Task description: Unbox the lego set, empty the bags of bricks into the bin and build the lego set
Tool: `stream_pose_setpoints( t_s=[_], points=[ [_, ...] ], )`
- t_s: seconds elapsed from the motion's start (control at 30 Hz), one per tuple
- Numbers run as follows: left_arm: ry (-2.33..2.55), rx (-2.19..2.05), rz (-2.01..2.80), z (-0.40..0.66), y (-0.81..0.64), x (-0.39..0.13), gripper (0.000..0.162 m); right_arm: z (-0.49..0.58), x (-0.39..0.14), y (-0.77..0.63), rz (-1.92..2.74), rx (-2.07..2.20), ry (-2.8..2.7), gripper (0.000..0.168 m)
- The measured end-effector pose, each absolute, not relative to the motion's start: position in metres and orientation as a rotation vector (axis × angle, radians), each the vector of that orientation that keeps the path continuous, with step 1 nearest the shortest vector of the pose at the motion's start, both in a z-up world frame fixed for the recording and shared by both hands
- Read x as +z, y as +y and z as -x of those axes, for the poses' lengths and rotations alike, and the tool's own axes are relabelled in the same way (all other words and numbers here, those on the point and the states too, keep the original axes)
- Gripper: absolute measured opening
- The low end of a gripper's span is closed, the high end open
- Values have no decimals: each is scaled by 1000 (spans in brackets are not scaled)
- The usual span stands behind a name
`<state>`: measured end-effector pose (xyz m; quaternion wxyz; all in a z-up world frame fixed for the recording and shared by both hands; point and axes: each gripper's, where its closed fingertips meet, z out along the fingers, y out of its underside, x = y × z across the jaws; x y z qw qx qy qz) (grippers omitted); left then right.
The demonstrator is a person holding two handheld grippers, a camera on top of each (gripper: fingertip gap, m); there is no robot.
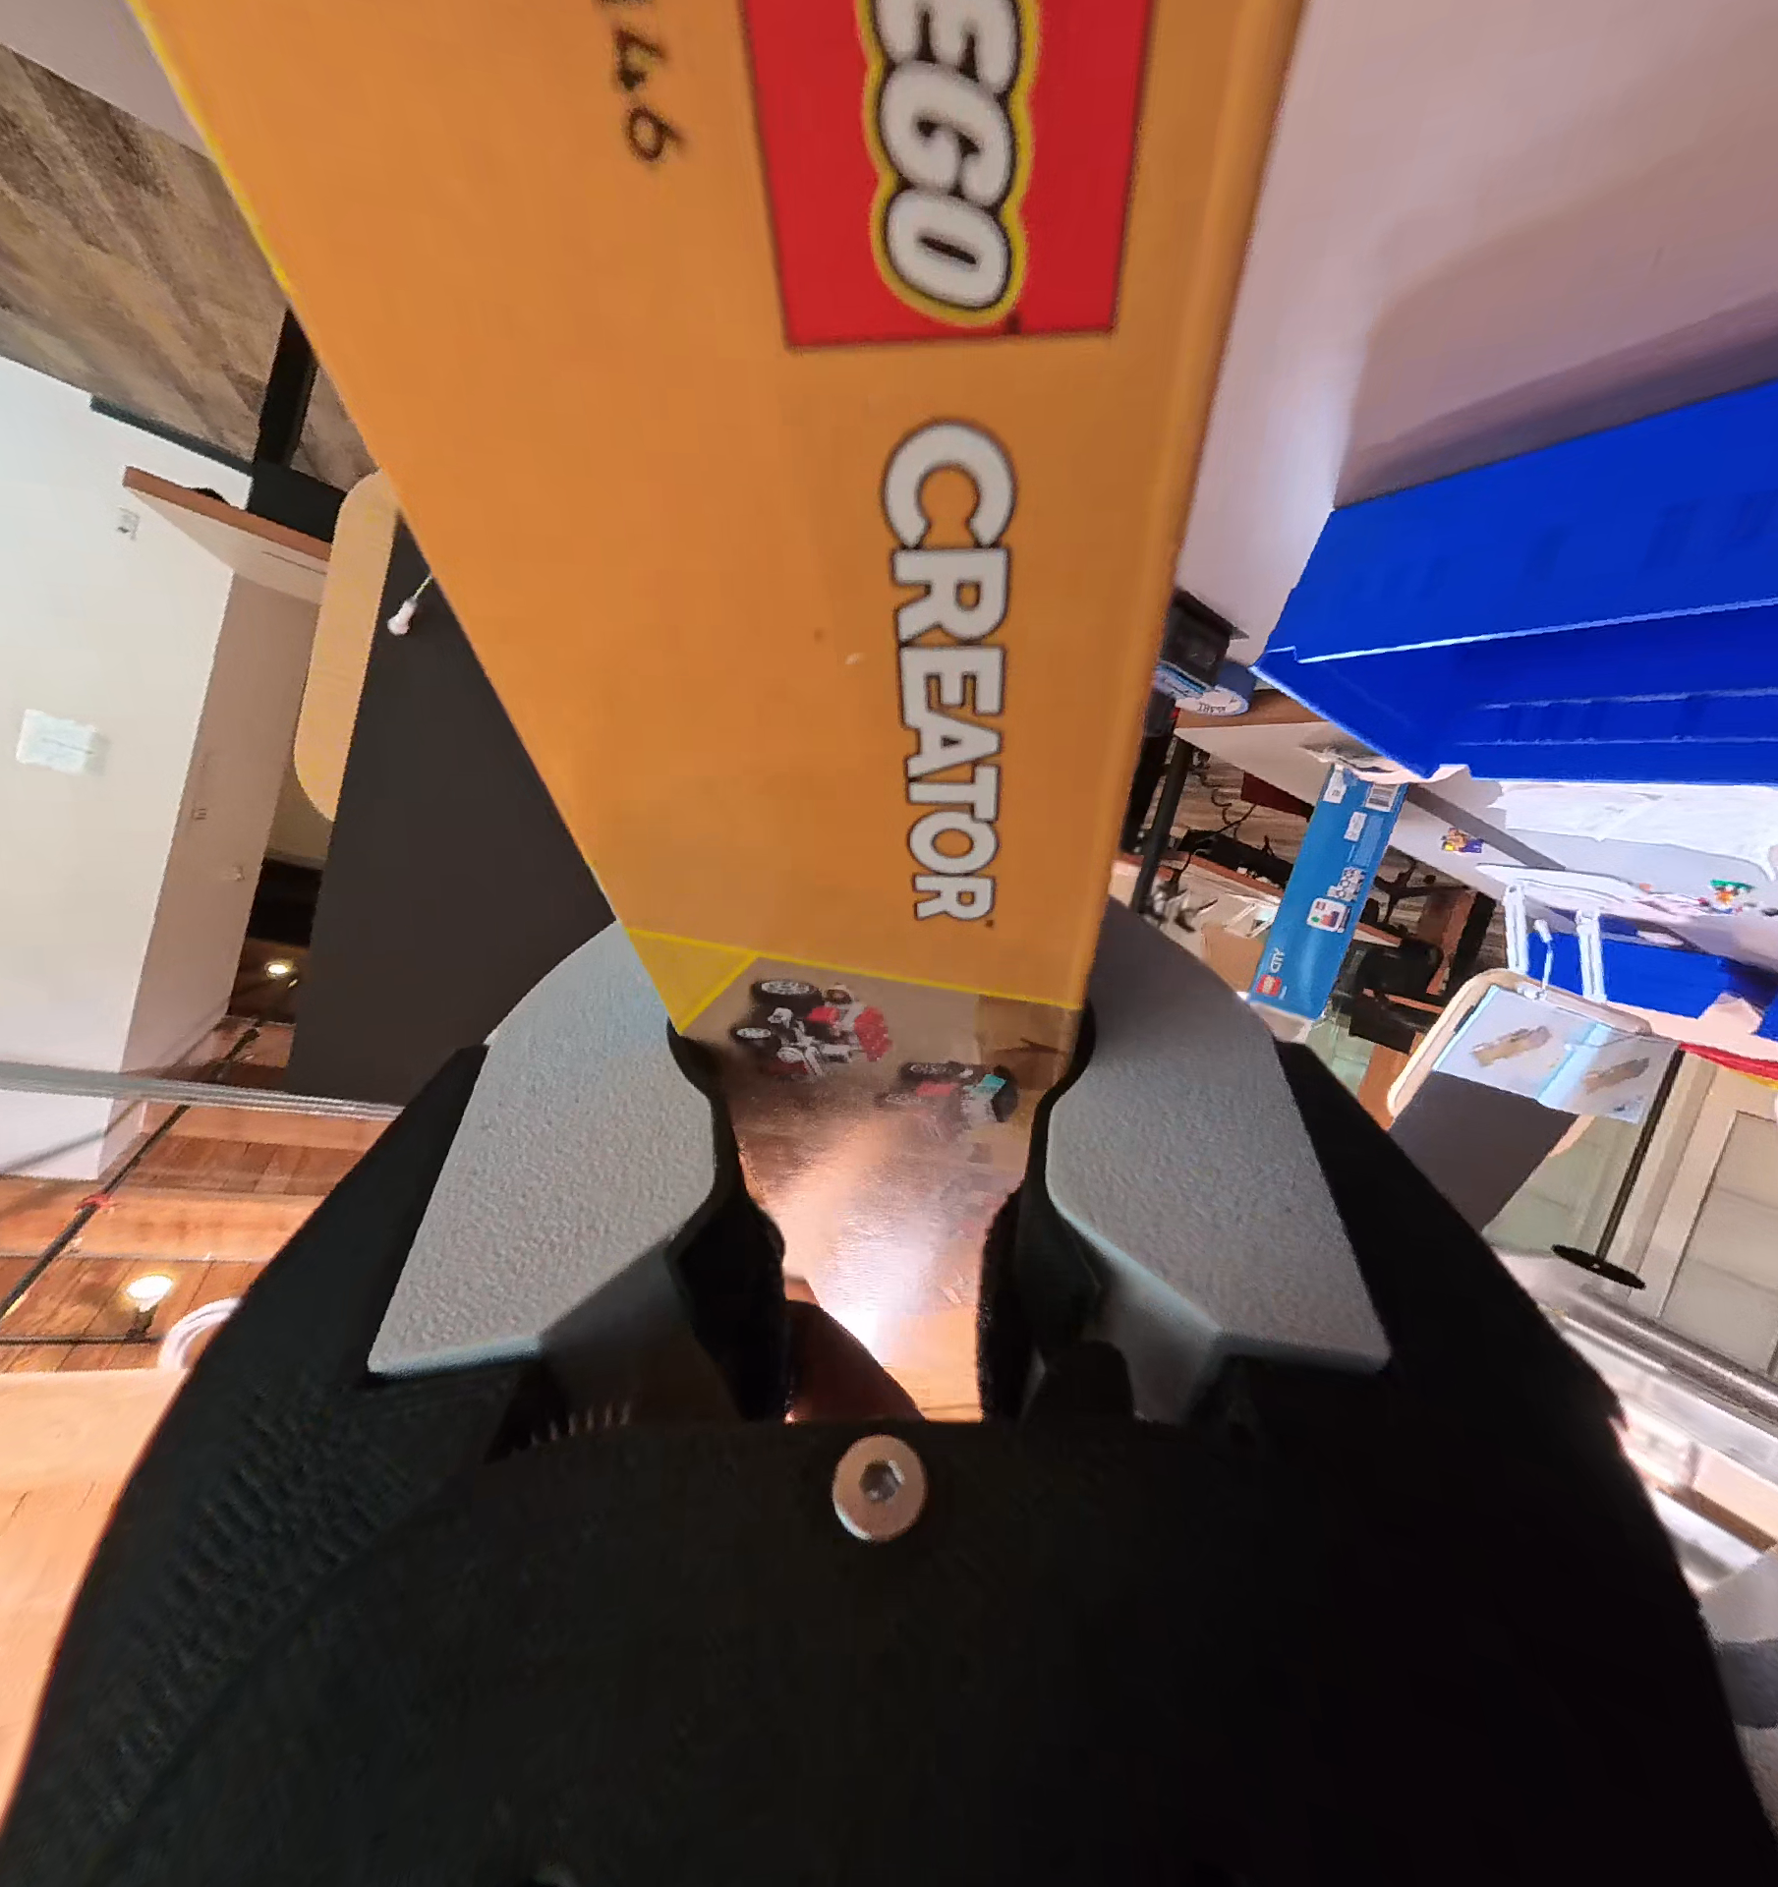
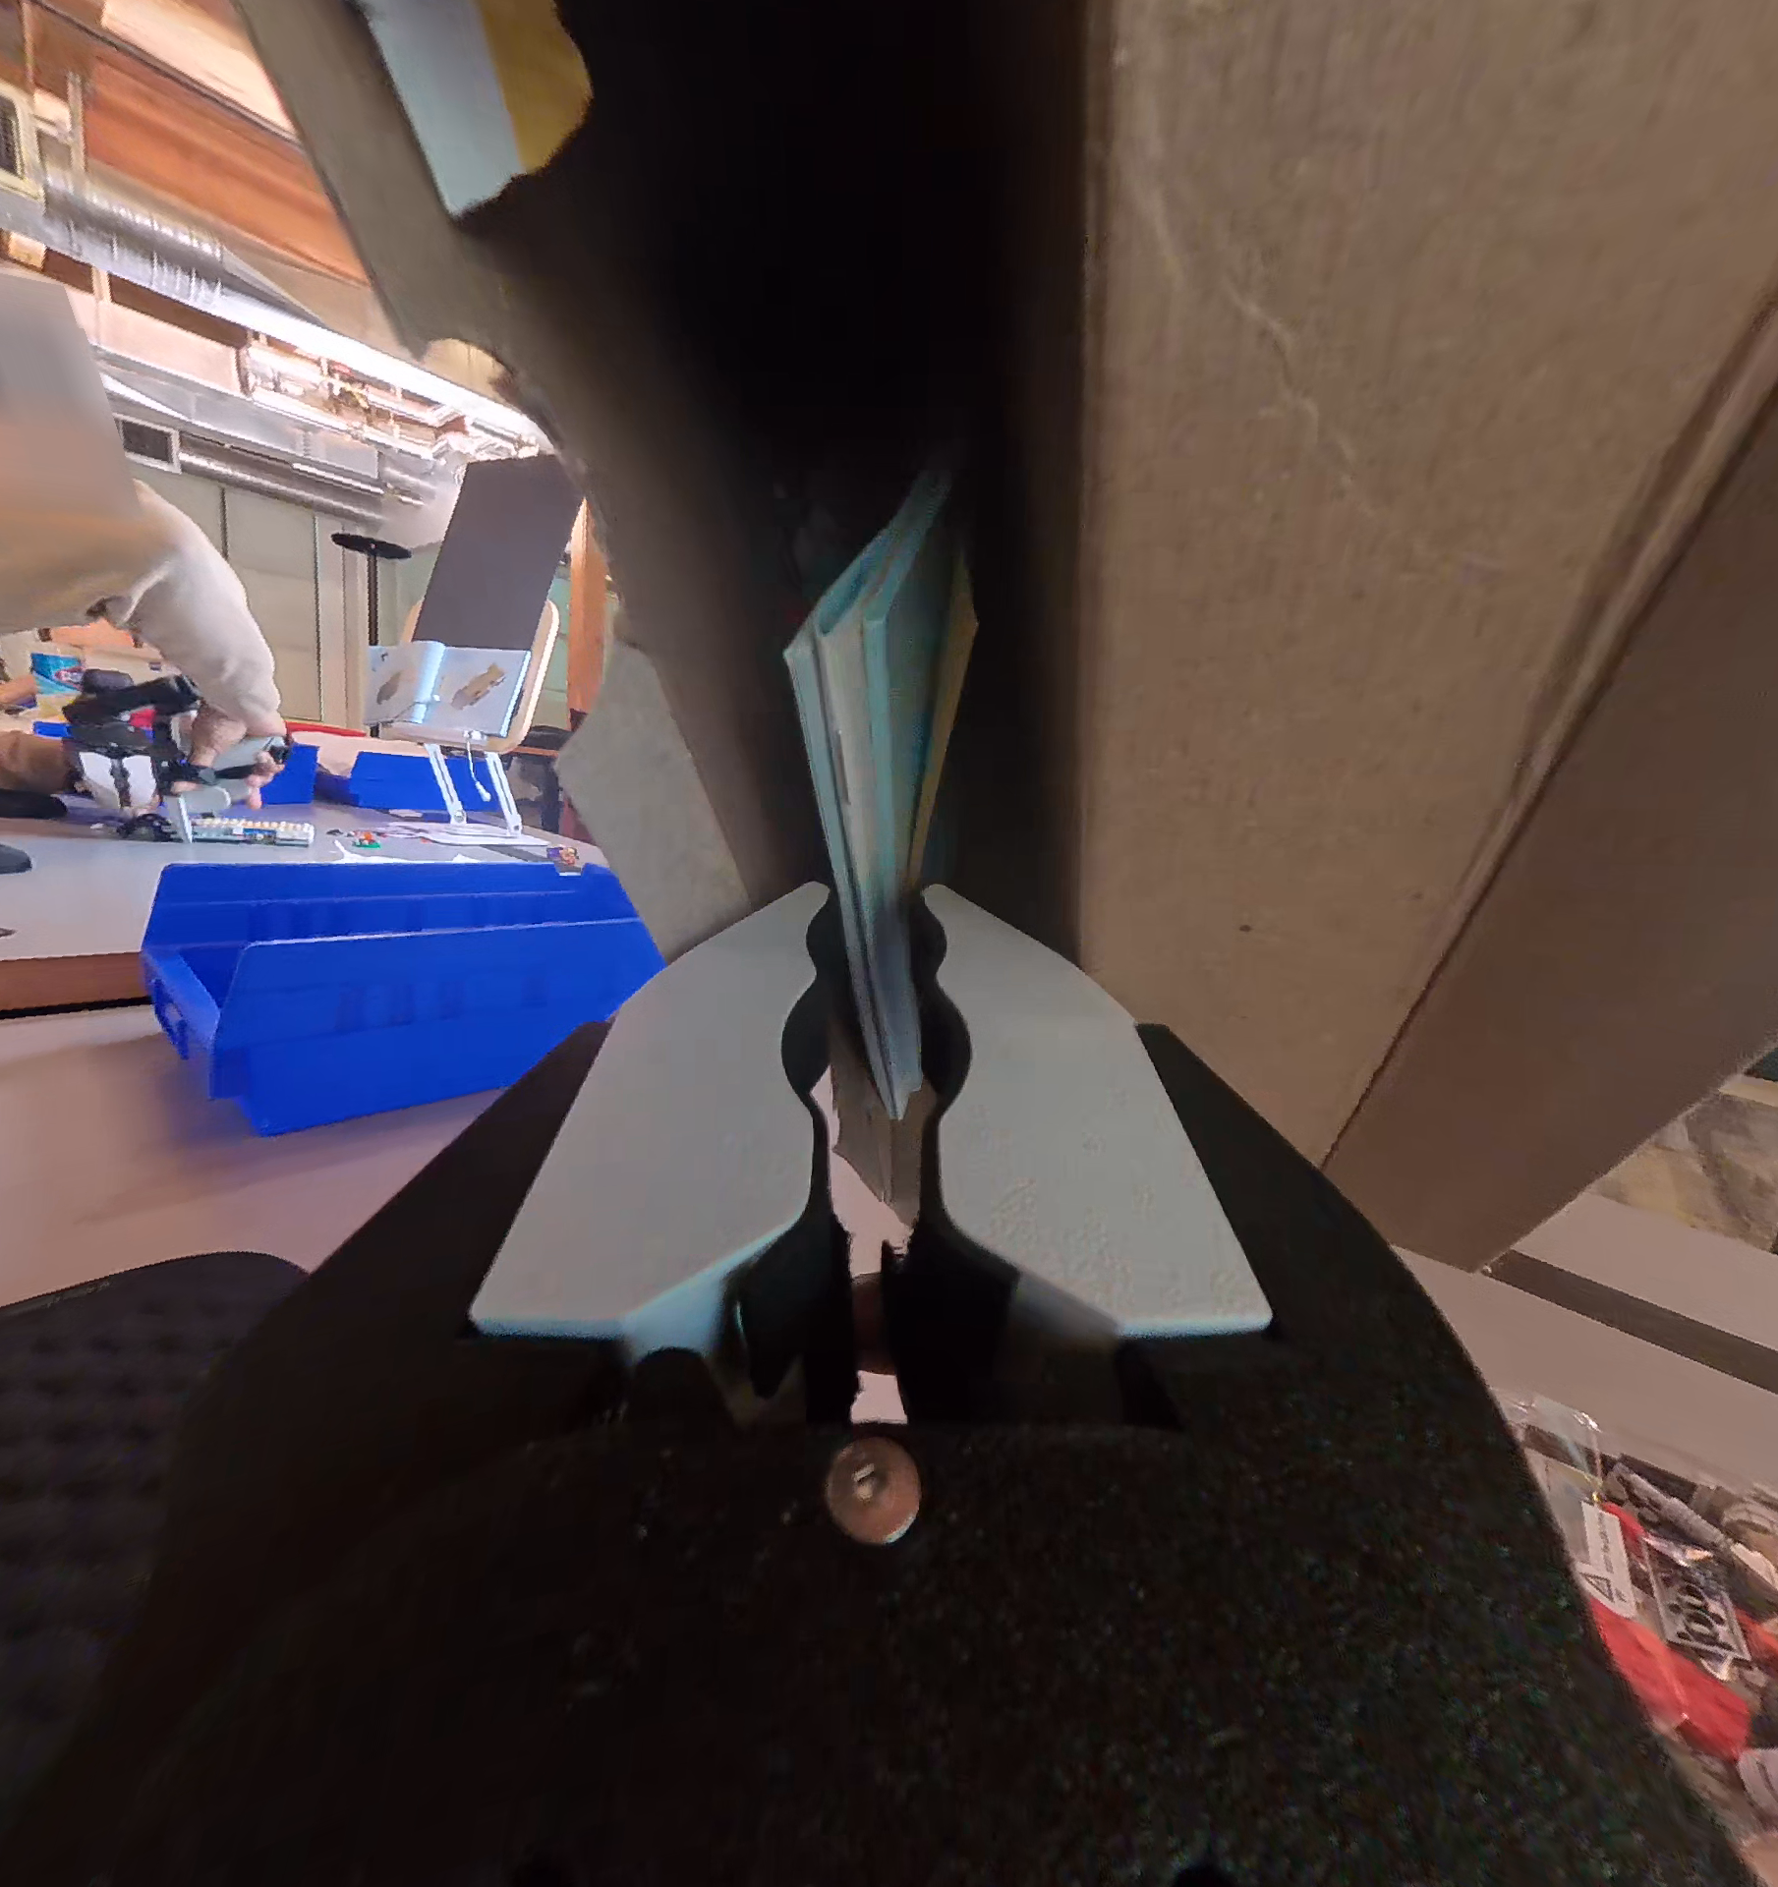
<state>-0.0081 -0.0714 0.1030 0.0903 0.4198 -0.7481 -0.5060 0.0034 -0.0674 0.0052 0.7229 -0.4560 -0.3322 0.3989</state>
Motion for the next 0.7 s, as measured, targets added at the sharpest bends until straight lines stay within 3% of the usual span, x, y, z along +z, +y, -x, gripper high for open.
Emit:
stream_pose_setpoints(
  t_s=[0.23,0.37,0.7],
  points=[
    [-2371,-1242,-1536,32,-66,74,61,-7,-8,-69,1040,816,-854,13],
    [-2485,-1094,-1732,42,-63,56,61,-11,-9,-63,1072,744,-896,4],
    [-2842,-511,-2828,44,-49,-18,60,-36,-2,-41,990,324,-1195,4]
  ],
)
